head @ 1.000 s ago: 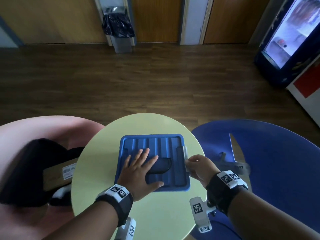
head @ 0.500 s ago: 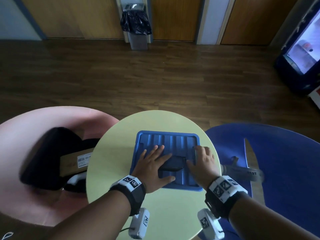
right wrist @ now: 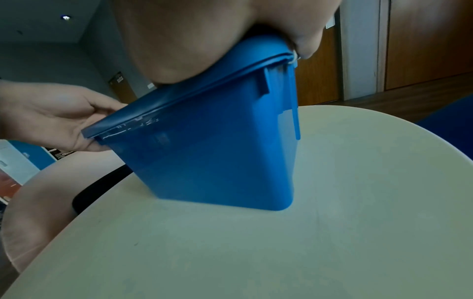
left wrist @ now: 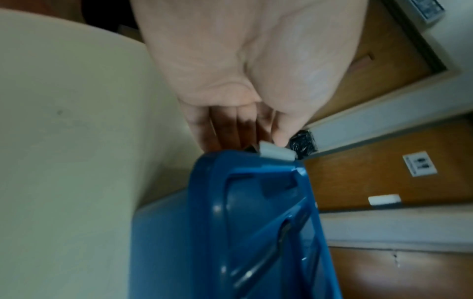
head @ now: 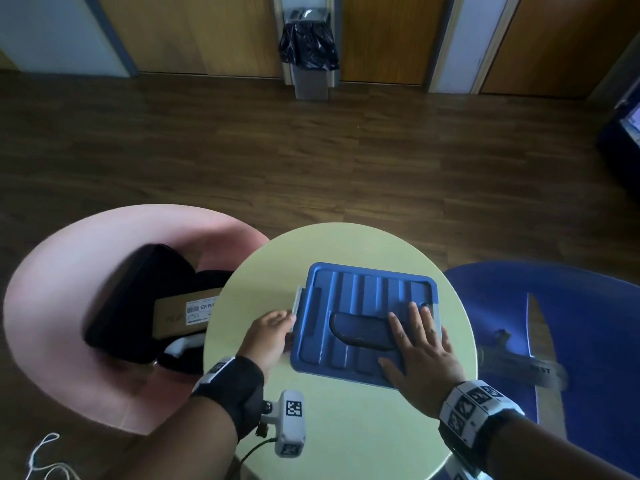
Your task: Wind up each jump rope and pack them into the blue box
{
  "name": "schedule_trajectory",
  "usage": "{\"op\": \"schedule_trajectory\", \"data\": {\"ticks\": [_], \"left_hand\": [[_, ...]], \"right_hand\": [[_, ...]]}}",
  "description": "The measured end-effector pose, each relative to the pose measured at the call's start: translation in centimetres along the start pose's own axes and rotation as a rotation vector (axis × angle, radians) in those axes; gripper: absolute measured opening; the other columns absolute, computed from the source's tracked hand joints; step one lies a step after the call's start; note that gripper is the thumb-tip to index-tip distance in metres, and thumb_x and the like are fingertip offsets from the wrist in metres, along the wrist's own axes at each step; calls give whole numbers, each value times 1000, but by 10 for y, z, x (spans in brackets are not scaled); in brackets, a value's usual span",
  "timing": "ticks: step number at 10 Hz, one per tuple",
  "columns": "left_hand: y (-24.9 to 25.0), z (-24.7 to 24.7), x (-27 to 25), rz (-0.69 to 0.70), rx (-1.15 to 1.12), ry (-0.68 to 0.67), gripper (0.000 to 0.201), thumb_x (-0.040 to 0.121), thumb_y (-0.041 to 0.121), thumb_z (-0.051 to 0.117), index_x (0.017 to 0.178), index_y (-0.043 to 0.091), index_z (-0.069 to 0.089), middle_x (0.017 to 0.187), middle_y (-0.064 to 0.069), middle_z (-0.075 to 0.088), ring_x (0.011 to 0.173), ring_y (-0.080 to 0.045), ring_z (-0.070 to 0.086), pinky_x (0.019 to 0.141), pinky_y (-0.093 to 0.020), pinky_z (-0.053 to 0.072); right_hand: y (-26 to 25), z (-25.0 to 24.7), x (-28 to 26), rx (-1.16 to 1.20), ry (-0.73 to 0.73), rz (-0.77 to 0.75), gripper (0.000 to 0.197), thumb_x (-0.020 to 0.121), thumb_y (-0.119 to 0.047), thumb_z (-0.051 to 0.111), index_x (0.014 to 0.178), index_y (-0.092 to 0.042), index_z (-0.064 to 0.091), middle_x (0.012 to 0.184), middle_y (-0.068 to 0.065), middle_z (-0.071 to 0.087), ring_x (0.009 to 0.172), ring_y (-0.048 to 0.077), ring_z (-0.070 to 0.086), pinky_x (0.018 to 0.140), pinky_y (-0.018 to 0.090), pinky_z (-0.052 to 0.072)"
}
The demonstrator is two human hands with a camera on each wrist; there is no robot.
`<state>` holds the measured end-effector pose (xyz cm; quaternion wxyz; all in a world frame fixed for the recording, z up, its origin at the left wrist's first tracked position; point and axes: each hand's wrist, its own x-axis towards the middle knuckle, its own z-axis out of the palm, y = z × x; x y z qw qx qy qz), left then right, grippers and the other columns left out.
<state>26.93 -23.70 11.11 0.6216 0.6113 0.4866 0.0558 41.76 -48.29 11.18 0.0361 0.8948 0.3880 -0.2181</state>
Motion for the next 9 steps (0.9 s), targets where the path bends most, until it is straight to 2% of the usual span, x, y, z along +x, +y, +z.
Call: {"op": "schedule_trajectory", "data": {"ticks": [1, 2, 3, 4, 5, 6, 7, 8, 9], "left_hand": [[10, 2, -4, -51, -178, 42, 14, 98, 16, 57, 98, 7, 68, 93, -11, 75, 77, -25, 71, 69, -32, 57], [6, 4, -1, -88, -194, 27, 13, 97, 15, 59, 103, 10, 68, 96, -12, 75, 78, -27, 70, 72, -34, 54], [4, 3, 3, -167, -264, -62, 20, 97, 18, 61, 110, 7, 70, 94, -11, 69, 76, -27, 62, 69, -34, 47], [7, 4, 6, -131, -128, -92, 23, 94, 23, 67, 104, 3, 71, 82, -8, 58, 73, -23, 53, 61, -28, 45], [11, 5, 11, -46, 50, -58, 20, 90, 29, 73, 89, 9, 72, 71, 2, 60, 67, -18, 57, 66, -29, 52], [15, 7, 16, 43, 308, -29, 29, 84, 37, 75, 71, 14, 62, 59, 8, 54, 61, -17, 52, 66, -29, 48], [22, 13, 11, 94, 481, 14, 40, 85, 39, 71, 69, 16, 44, 57, 6, 40, 56, -18, 38, 56, -28, 32], [22, 15, 7, 155, 510, 19, 37, 87, 41, 69, 73, 17, 45, 62, 7, 46, 59, -17, 42, 58, -29, 35], [5, 1, -5, 344, 595, 86, 20, 85, 38, 72, 87, 23, 59, 76, 12, 59, 70, -11, 56, 68, -27, 47]], "right_hand": [[0, -2, 2, -16, -5, -4, 88, 78, -75, -2, 153, -34, -23, 161, 4, -32, 148, 23, -29, 123, 48, -5], [3, -6, 5, -32, -1, -20, 89, 77, -76, -4, 153, -34, -22, 161, 4, -31, 149, 23, -27, 123, 48, -4], [4, -7, 7, -37, -2, -35, 89, 77, -76, -3, 154, -34, -21, 162, 5, -30, 149, 24, -26, 123, 48, -3], [5, -7, 7, -49, 2, -35, 89, 77, -76, -4, 154, -34, -20, 162, 5, -28, 150, 26, -24, 123, 49, -2], [5, -7, 8, -51, 3, -35, 88, 78, -75, -3, 154, -34, -20, 163, 6, -27, 150, 26, -24, 123, 49, -2], [5, -7, 8, -38, 4, -39, 86, 80, -75, 0, 154, -35, -20, 162, 5, -29, 150, 25, -25, 123, 49, -2], [6, -7, 8, -17, -3, -39, 86, 80, -75, 2, 153, -36, -20, 161, 3, -31, 149, 23, -27, 123, 49, -3], [7, -12, 8, 56, -17, -65, 82, 89, -74, 17, 154, -37, -18, 159, 0, -34, 146, 19, -31, 123, 46, -6], [15, -13, -4, 152, -10, -90, 81, 95, -65, 32, 157, -34, -11, 159, -5, -34, 146, 13, -31, 123, 39, -8]]}}
